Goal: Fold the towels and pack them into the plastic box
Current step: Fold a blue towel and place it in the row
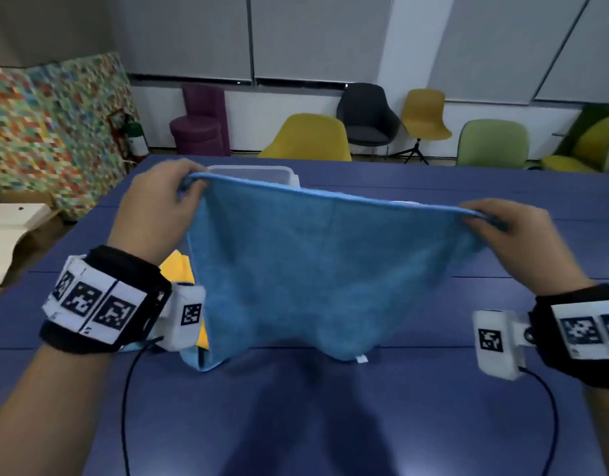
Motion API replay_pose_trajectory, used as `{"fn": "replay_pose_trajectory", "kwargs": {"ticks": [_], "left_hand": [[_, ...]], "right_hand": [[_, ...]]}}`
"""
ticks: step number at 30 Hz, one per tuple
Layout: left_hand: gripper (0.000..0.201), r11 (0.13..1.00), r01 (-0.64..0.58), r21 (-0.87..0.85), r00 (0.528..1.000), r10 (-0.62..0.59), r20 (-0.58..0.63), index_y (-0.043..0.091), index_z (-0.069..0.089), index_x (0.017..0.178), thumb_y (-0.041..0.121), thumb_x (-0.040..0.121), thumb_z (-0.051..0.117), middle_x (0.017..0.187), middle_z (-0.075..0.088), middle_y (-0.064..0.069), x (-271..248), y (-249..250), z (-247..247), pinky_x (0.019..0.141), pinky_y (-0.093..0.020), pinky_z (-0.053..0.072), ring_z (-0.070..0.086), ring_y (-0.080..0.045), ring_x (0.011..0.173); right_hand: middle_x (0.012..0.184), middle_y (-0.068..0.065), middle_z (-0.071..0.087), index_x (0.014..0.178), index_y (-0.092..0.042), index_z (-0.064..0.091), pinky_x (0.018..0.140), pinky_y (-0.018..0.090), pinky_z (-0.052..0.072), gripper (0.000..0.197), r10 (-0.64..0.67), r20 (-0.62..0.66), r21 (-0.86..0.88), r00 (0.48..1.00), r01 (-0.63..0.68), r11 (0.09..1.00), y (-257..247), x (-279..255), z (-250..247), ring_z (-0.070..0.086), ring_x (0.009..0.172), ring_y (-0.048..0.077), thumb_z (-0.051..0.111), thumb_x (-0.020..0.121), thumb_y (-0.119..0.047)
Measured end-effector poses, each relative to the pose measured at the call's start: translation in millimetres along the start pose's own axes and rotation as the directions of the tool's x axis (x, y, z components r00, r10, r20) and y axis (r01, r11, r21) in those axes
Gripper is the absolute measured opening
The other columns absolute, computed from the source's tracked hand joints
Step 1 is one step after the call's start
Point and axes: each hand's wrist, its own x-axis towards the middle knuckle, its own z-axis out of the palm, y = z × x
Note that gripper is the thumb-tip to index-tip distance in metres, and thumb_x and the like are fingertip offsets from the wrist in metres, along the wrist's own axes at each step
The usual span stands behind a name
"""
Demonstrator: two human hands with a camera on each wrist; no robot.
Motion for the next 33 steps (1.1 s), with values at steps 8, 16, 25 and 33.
{"fn": "replay_pose_trajectory", "kwargs": {"ticks": [8,16,25,33], "left_hand": [[0.018,0.973,-0.059,-0.222,0.984,0.019,-0.177,0.049,0.052,0.093,0.061,0.089,0.039,0.086,0.055,0.024,23.1,7.7,-72.9,0.085,-0.033,0.043,0.051,0.002,0.085],[0.008,0.98,0.096,-0.175,0.993,-0.081,0.09,0.036,0.06,0.084,0.035,0.076,0.06,0.075,0.062,0.014,34.3,-21.4,-0.2,0.059,-0.01,0.04,0.055,0.008,0.064],[0.014,0.954,0.278,0.111,0.91,-0.299,0.287,0.012,0.062,0.083,0.0,0.079,0.057,0.097,0.058,-0.013,-13.1,-71.8,135.5,0.074,-0.039,0.044,0.056,-0.033,0.092],[0.063,0.836,-0.54,0.097,0.467,0.202,0.861,0.029,0.026,0.07,0.009,0.039,0.077,0.054,0.042,0.01,-156.9,-116.2,147.8,0.049,-0.026,0.011,0.044,-0.012,0.046]], "right_hand": [[0.067,-0.027,0.059,0.082,-0.039,0.055,0.045,0.001,0.04,0.014,-0.054,-0.136,0.279,0.989,0.091,0.956,-29.7,20.6,-80.4,0.055,0.056,-0.007,0.053,0.073,-0.05],[0.083,0.0,0.053,0.092,-0.02,0.061,0.069,0.024,0.038,0.01,0.024,0.001,-0.054,1.0,-0.024,0.998,17.2,57.6,-14.0,0.05,0.08,0.019,0.065,0.083,-0.023],[0.092,0.013,0.059,0.083,-0.014,0.058,0.074,0.038,0.042,0.013,0.252,0.173,-0.143,0.952,-0.229,0.963,96.7,33.3,116.8,0.057,0.088,0.032,0.059,0.08,-0.001],[0.067,-0.011,0.033,0.064,-0.029,0.023,0.053,0.017,0.024,0.035,0.207,0.883,-0.295,0.422,0.155,0.943,128.8,-95.0,162.4,0.035,0.061,0.008,0.049,0.079,-0.012]]}}
